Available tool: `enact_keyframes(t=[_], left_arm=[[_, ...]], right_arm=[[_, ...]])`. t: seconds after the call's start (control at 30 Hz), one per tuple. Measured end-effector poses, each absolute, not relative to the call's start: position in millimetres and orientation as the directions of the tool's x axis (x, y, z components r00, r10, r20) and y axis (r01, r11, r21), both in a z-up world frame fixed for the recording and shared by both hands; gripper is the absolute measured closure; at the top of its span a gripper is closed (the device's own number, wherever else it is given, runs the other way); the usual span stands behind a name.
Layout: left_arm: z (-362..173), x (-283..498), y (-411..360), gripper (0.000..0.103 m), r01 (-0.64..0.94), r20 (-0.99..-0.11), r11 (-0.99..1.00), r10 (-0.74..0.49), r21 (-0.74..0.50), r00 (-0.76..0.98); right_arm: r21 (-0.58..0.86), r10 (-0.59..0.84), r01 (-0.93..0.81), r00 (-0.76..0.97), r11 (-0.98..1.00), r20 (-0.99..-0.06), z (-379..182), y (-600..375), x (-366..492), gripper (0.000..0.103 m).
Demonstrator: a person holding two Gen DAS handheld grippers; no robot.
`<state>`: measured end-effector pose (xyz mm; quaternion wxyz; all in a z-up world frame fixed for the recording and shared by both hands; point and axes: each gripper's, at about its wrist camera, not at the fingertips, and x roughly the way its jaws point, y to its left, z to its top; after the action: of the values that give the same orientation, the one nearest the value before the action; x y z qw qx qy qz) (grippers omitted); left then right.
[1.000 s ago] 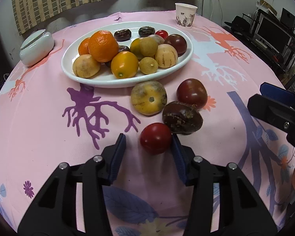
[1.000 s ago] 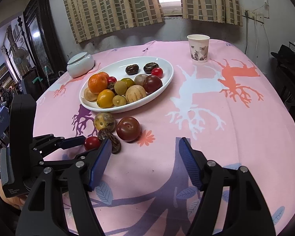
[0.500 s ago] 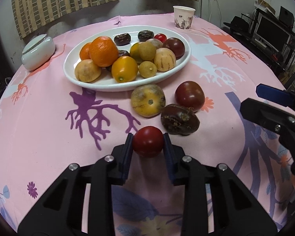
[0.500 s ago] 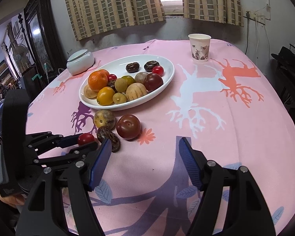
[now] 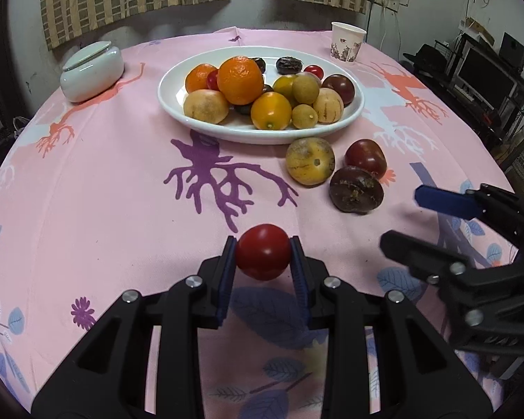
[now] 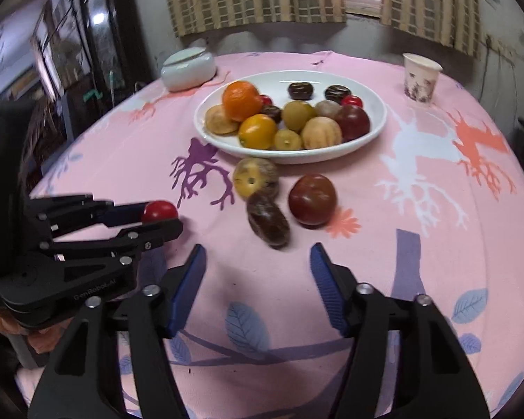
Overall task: Organize fruits
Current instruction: 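Grasp a dark brown oblong fruit with the right tool while the left tool holds the tomato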
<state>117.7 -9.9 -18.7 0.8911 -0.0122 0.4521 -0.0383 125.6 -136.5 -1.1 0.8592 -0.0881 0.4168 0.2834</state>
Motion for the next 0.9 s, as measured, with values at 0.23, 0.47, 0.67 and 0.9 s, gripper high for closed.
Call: enact_keyframes(t=[0.23,0.47,0.67,0.9], left_arm=[[-19,119,2,0.072,0.035,-0.800,0.997,-0.076,-0.068,0.595],[-19,120,6,0.072,0.036,-0.801,0.997,-0.079,-0.072,0.593],[-23,122,10,0.072,0.022,-0.809,0.997,-0.071,-0.072,0.583],[-26,123,10,0.072,0.022,-0.814,0.996,-0.079,-0.081,0.575]], right_arm=[[0.053,0.375,-0.553,0.488,0.832,-0.788,-8,-120,144,0.055],[-0.003,0.344,-0.578,0.491,0.816,-0.800,-9,-106,153,0.058],[-0.021,0.312,-0.573,0.477,0.819,-0.822,-18,-103,164,0.062],[-0.047,0.295,-0.570,0.492,0.820,-0.819,-20,-102,164,0.072]])
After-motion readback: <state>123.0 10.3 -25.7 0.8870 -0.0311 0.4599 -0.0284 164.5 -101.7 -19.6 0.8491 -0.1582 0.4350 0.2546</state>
